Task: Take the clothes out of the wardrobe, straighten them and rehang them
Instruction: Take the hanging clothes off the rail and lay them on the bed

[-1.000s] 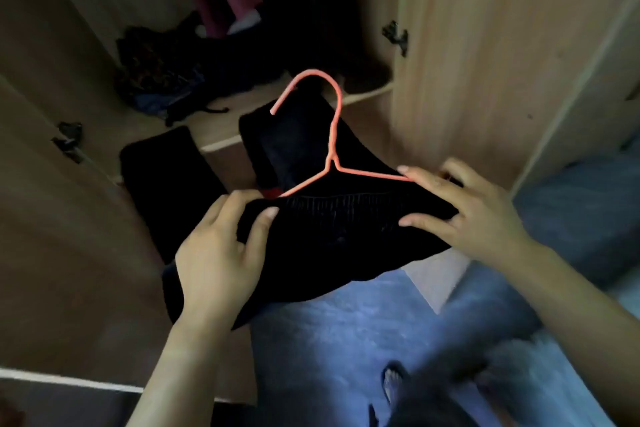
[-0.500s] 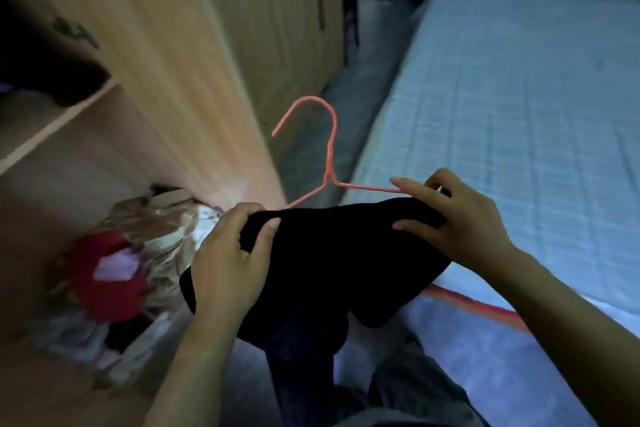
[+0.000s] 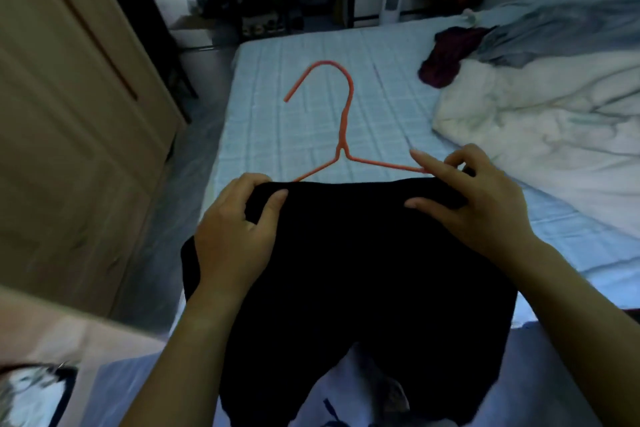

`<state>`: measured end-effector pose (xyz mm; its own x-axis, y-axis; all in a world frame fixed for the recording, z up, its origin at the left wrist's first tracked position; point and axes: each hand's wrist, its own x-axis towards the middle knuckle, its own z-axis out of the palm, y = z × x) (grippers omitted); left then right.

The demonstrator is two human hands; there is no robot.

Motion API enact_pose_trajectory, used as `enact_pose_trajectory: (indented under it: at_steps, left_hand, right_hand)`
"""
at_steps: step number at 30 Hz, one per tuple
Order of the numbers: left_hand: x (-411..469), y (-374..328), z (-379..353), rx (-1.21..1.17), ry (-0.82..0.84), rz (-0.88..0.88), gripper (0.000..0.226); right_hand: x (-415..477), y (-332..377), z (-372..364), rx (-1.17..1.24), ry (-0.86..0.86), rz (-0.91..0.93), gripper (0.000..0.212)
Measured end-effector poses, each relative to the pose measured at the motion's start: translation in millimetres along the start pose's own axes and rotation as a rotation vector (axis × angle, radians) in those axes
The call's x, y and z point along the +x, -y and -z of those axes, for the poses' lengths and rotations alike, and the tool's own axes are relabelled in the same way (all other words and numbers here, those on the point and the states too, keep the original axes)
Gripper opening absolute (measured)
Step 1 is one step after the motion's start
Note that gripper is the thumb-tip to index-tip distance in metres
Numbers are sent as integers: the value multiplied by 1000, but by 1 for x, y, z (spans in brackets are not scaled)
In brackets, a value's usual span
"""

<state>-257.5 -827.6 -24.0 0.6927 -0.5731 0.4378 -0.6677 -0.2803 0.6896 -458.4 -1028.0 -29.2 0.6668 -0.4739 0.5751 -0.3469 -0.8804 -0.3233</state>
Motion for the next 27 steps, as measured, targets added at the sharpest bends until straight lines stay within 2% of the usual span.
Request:
enact_pose_trajectory:
  at_steps: [4,9,19,23,27]
  left_hand:
    - [80,-20,-48,4,-46,-84,12]
    - [144,16,-73,-20,-32,-18,6]
    - [221,160,-87,24,30,171,10]
    - [245,234,-104,112,76,269,13]
    - [253,289,-142,228,210,335,12]
  right_hand:
    - [76,-62,4,-19,-91,35,53]
    - [152,-96,-51,38,18,104,56]
    - [236,-89,-212,103,201,111,54]
    - [260,-92,-293,166,324,94,51]
    - [260,-111,-361,178,485,0,48]
